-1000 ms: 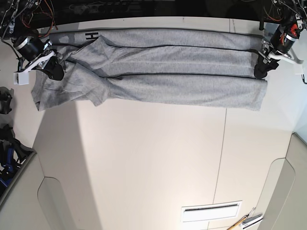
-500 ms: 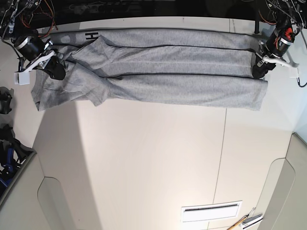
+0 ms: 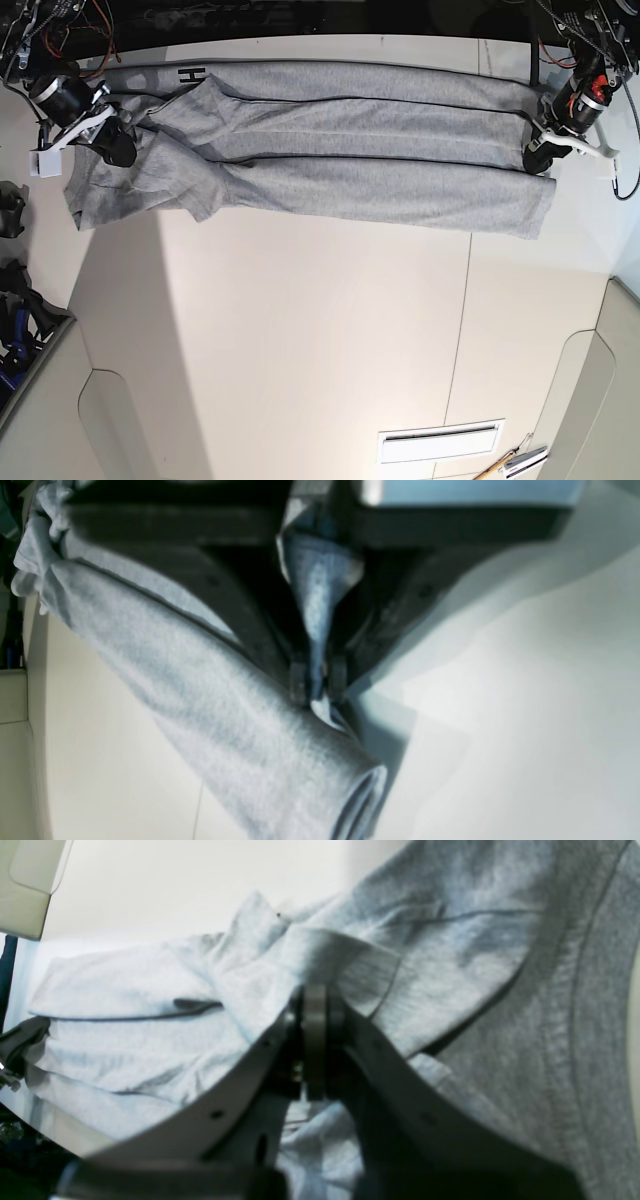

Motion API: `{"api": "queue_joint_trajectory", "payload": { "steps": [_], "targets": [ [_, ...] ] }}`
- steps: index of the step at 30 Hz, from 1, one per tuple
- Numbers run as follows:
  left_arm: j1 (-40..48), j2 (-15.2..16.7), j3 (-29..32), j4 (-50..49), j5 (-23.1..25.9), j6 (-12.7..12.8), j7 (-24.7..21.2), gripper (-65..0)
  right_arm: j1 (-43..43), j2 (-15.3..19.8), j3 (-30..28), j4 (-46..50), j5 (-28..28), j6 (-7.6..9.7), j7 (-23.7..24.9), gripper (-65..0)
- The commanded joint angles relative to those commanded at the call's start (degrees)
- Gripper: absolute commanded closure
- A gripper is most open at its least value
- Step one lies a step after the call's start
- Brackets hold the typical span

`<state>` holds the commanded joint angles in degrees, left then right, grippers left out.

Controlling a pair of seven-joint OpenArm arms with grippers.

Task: Fold the T-shirt properly
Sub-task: 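Grasp the hem end of the strip with the left gripper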

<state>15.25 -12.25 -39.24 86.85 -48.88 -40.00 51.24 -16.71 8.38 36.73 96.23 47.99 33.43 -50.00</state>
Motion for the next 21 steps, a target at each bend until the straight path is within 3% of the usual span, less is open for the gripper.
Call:
{"api": "queue_joint_trajectory", "payload": {
  "steps": [11,19,21],
  "targets": [
    [0.2,0.04,0.37,10.56,1.42,0.0,1.4,0.0,0.02,0.0,0.0,0.0,0.0,-0.02,-0.02,0.0],
    [0.15,0.02,8.02,10.6,3.87,0.0,1.2,0.0,0.02,0.02,0.0,0.0,0.02,-0.02,-0.2,0.0],
    [0.13,0.02,8.5,10.6,5.46,0.0,-0.31,-13.7,0.0,0.02,0.0,0.0,0.0,-0.02,-0.22,0.0]
  ]
}}
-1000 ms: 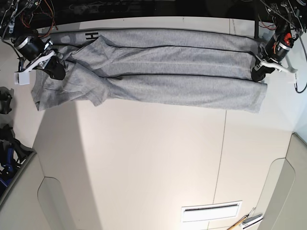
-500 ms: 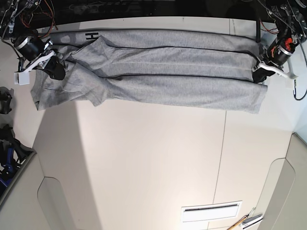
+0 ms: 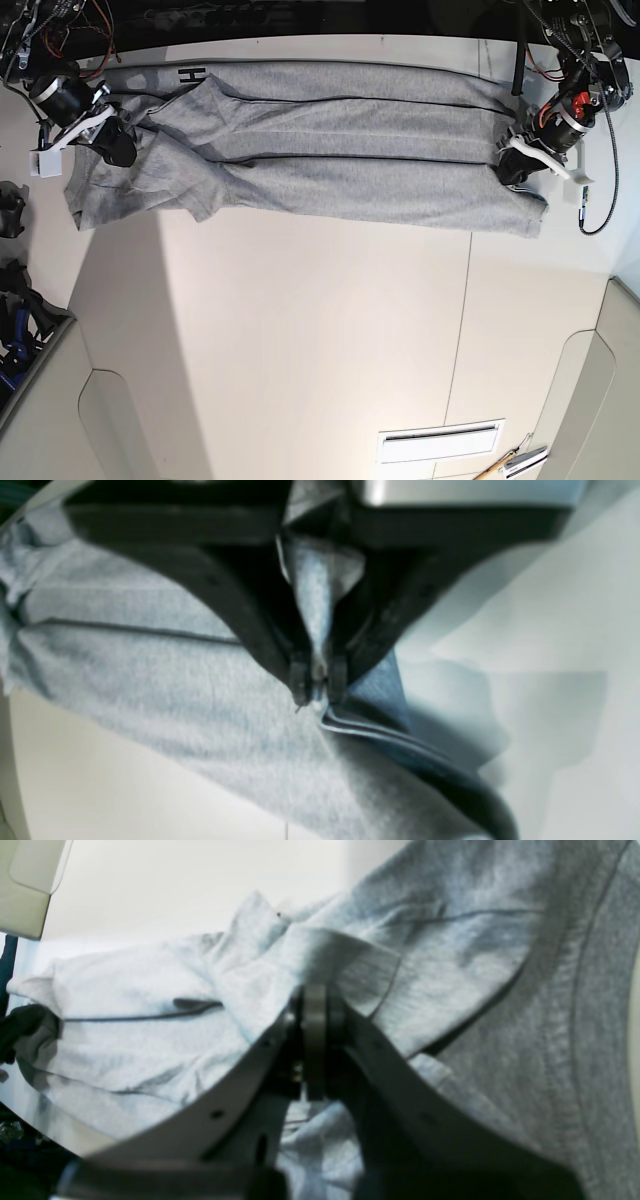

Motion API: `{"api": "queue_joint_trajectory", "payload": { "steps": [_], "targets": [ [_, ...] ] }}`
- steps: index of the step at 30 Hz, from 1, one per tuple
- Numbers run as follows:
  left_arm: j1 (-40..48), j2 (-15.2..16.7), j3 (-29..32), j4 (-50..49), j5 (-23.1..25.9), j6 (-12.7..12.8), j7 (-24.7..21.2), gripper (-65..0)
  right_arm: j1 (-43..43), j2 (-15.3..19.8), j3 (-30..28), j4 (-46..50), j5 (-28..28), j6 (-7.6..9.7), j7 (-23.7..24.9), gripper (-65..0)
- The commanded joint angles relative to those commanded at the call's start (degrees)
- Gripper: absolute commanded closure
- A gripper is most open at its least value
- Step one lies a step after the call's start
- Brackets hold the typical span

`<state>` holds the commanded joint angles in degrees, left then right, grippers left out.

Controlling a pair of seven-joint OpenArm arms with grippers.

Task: Fold the T-shirt properly
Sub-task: 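Grasp the hem end of the strip with the left gripper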

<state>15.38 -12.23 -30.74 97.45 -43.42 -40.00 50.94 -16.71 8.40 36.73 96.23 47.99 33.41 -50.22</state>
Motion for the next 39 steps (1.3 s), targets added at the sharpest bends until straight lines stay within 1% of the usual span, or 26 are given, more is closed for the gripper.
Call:
{"api": "queue_joint_trajectory", "payload": {
  "steps": [1,2,3,6,8,10,12,14,15,16,17,19,22,25,29,32,33,34,36,38,39],
  "targets": [
    [0.0,-0.02,-0.02,0.0,1.31,0.82,-0.94,-21.2,0.02,0.0,0.0,0.0,0.0,0.02,0.0,0.0],
    [0.02,-0.04,-0.04,0.0,2.75,2.02,-1.57,-27.1,0.0,0.0,0.0,0.0,-0.02,0.02,0.0,0.0],
    [0.02,-0.04,-0.04,0.0,3.85,2.59,-1.64,-30.0,0.0,0.0,0.0,0.0,0.0,0.0,-0.02,0.0],
    [0.04,-0.04,-0.04,0.0,6.47,4.73,-1.51,-30.2,0.0,0.0,0.0,0.0,0.0,0.02,-0.24,0.0],
    [0.04,-0.04,-0.09,0.0,8.17,5.21,-1.4,-30.2,0.02,0.0,0.0,0.0,0.0,0.0,-0.24,0.0],
    [0.04,-0.04,-0.28,0.0,10.19,6.83,-1.44,-30.2,0.02,0.02,0.0,0.0,0.0,0.02,-0.24,0.0],
    [0.04,-0.04,-1.73,0.0,10.45,7.9,-2.1,-30.2,0.02,0.02,0.0,0.0,0.0,0.02,-0.44,0.0],
    [0.02,-0.04,-4.13,0.0,10.27,7.9,-4.11,-30.2,0.0,0.0,0.0,0.0,0.02,0.0,-0.68,0.0],
    [0.02,-0.09,-5.35,0.0,9.35,7.9,-4.83,-30.2,0.0,0.02,0.0,0.0,0.02,0.02,-0.85,0.0],
    [0.02,-0.22,-6.08,-0.02,7.82,7.9,-4.87,-30.3,0.0,0.0,0.0,0.0,0.02,0.02,-0.9,0.0],
    [0.02,-0.2,-6.27,-0.02,7.19,7.9,-4.87,-32.0,0.02,0.0,0.0,0.0,0.02,0.02,-0.9,0.0],
    [0.0,-0.15,-5.81,-0.42,7.21,7.9,-4.9,-35.1,0.02,0.0,0.0,0.0,0.04,0.02,-0.87,0.0],
    [0.0,-0.15,-5.49,-2.4,7.28,7.88,-5.97,-35.1,0.0,0.0,0.0,0.0,0.02,0.02,-0.9,0.0],
    [-0.33,-0.17,-5.49,-5.53,8.46,7.88,-7.5,-35.1,0.0,0.0,0.0,0.0,0.02,0.02,-1.27,0.0],
    [-1.42,-0.15,-5.49,-8.63,8.59,7.88,-7.67,-35.1,0.0,0.0,0.0,0.0,0.02,0.02,-1.33,0.0],
    [-2.14,-0.15,-5.49,-9.05,8.57,7.88,-7.72,-34.9,0.0,0.0,0.0,0.0,0.04,0.02,-1.9,0.0],
    [-2.23,-0.15,-5.49,-9.05,8.7,7.86,-7.67,-32.5,0.0,0.0,0.0,0.0,0.04,0.02,-2.19,0.0],
    [-2.21,-0.15,-5.49,-9.05,8.74,7.86,-7.67,-27.3,0.0,0.0,0.0,0.0,0.04,0.02,-2.29,0.0],
    [-2.19,-0.13,-5.49,-9.03,8.76,7.86,-7.63,-12.8,0.0,0.0,0.0,0.0,0.04,0.02,-2.32,0.0],
    [-2.19,-0.11,-5.49,-9.03,8.74,7.82,-7.02,-1.1,0.0,0.0,0.0,0.0,0.04,0.02,-2.32,0.0],
    [-2.19,-0.13,-5.49,-9.03,8.72,7.53,-6.51,0.0,0.0,0.0,0.0,0.0,0.04,0.02,-2.29,0.0]
  ]
}}
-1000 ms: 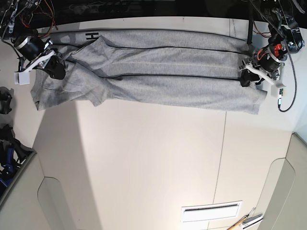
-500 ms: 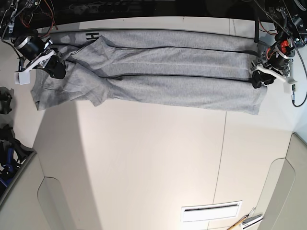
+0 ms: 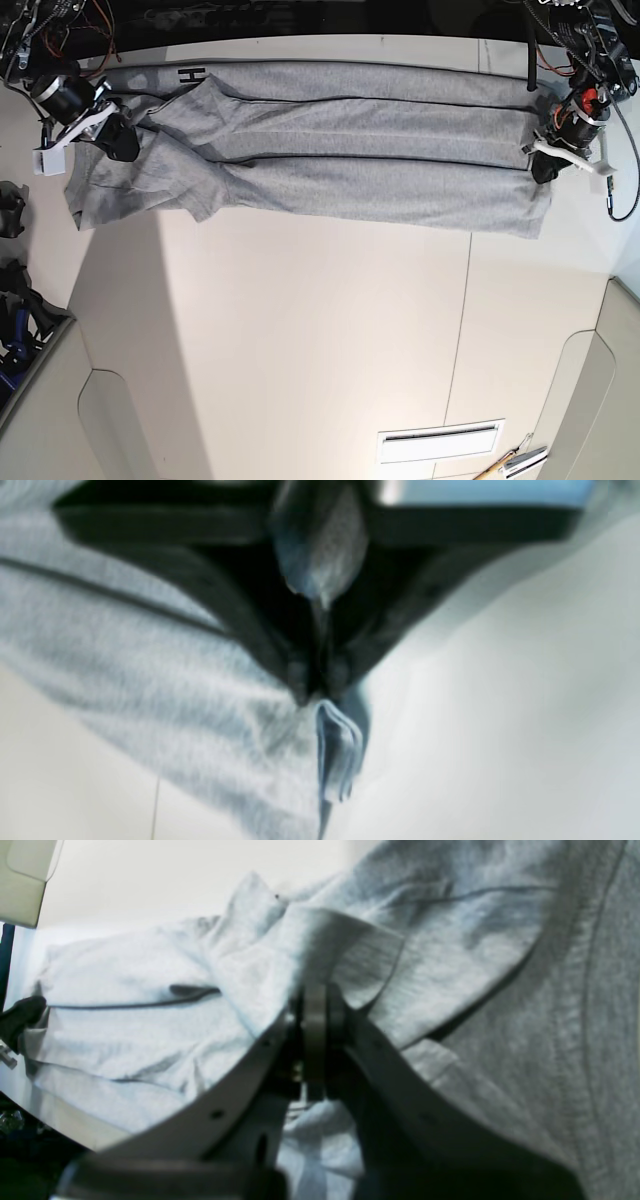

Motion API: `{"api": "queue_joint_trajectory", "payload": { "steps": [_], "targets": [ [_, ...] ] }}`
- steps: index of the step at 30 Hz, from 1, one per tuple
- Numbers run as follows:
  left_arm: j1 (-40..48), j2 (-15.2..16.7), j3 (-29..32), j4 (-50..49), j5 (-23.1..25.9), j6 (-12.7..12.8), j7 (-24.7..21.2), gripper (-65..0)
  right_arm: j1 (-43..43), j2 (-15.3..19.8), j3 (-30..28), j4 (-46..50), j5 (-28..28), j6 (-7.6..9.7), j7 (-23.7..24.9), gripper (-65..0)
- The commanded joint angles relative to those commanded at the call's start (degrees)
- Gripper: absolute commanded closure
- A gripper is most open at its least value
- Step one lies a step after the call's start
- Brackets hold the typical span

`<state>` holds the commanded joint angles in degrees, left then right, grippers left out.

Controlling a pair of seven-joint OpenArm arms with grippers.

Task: Fold the T-shirt properly
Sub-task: 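Grasp the hem end of the strip with the left gripper, then lift the hem end with the left gripper and fold it toward the collar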

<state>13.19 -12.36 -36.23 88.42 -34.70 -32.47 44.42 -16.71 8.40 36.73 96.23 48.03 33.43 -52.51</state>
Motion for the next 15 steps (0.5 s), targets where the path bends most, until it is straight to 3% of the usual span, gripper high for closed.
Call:
{"api": "queue_joint_trajectory", "payload": {
  "steps": [2,9,15],
  "targets": [
    [0.0,0.0,0.0,0.02,-0.39,-1.44,0.42,0.0,0.02,0.0,0.0,0.0,0.02,-0.02,0.0,0.0],
    [1.22,0.35,0.0,8.37,-1.97,-1.51,2.8,0.0,0.0,0.0,0.0,0.0,0.0,0.0,0.17,0.0],
    [5.18,5.51,2.12,20.87,-2.75,-2.49,4.98,0.0,0.04,-0.02,0.0,0.0,0.0,0.0,1.6,0.0]
  ]
}}
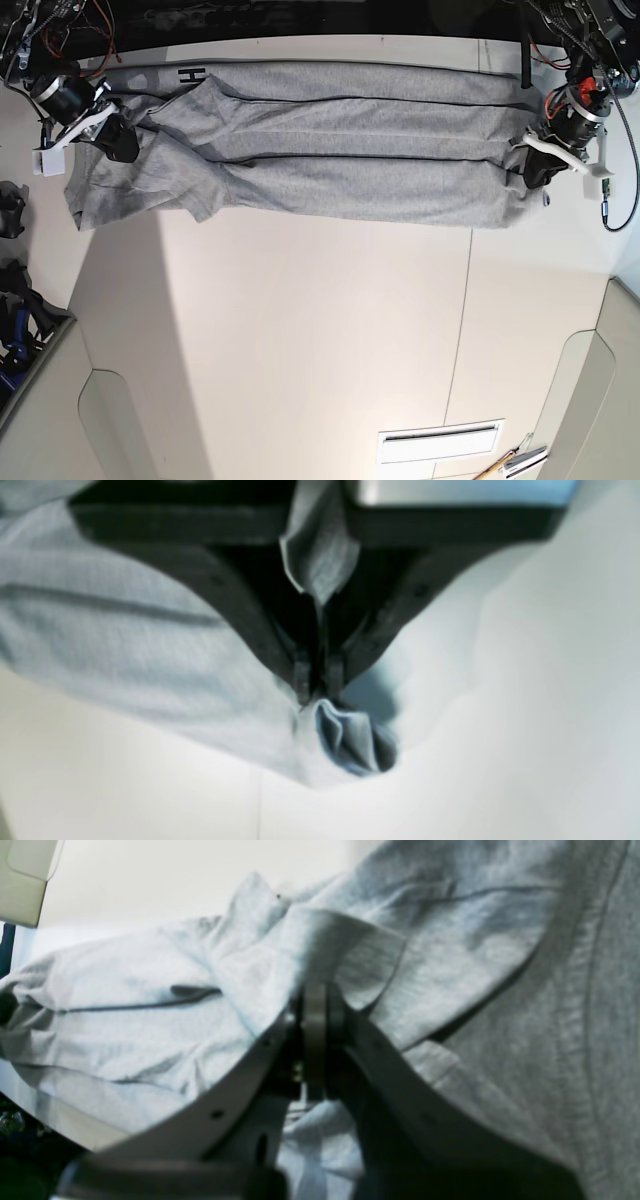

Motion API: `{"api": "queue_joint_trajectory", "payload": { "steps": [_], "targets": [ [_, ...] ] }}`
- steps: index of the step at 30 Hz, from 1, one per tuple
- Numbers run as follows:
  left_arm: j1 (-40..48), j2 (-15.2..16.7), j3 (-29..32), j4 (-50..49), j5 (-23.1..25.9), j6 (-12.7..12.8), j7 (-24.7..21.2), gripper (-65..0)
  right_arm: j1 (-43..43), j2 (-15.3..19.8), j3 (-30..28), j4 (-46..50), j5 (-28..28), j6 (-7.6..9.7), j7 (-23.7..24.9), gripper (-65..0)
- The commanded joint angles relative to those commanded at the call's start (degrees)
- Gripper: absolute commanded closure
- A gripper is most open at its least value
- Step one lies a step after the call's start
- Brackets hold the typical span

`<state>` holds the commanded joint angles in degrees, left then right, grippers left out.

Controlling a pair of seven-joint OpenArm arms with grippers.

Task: Fold the T-shirt properly
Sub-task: 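Lift the hem end with the left gripper and fold it toward the collar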

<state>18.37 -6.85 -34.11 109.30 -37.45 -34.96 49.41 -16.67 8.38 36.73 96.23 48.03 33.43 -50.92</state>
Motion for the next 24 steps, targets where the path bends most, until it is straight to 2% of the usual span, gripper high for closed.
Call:
{"api": "queue_joint_trajectory", "payload": {
  "steps": [2,3,7,12,14,17,20,24],
  "targets": [
    [0.98,0.76,3.45,2.8,0.9,0.04,0.15,0.0,0.0,0.02,0.0,0.0,-0.02,0.0,0.11,0.0],
    [1.18,1.25,5.55,3.87,2.32,0.9,0.17,0.0,-0.02,0.02,0.0,0.0,-0.04,0.0,0.09,0.0],
    [0.96,2.43,15.96,5.53,7.19,5.42,-0.92,0.0,-0.02,0.02,0.0,0.0,-0.04,0.0,0.09,0.0],
    [-0.94,2.49,30.18,5.62,15.45,12.9,-2.91,0.0,-0.02,0.02,0.0,0.0,-0.11,0.0,0.09,0.0],
    [-2.49,3.72,34.95,5.62,19.54,14.99,-2.89,0.0,-0.02,0.02,0.0,0.0,-0.24,0.0,0.09,0.0],
    [-3.28,6.69,40.24,5.6,22.58,15.08,-2.91,0.0,-0.02,0.0,0.0,0.0,-0.26,0.0,0.09,0.0],
    [-3.3,9.55,42.97,5.07,25.16,15.08,-3.28,0.0,-0.02,0.0,0.0,0.0,-0.31,0.0,0.09,0.0],
    [-3.28,10.97,44.76,4.7,25.51,15.08,-3.34,0.0,-0.02,0.0,0.0,0.0,-0.46,0.0,0.09,0.0]
  ]
}}
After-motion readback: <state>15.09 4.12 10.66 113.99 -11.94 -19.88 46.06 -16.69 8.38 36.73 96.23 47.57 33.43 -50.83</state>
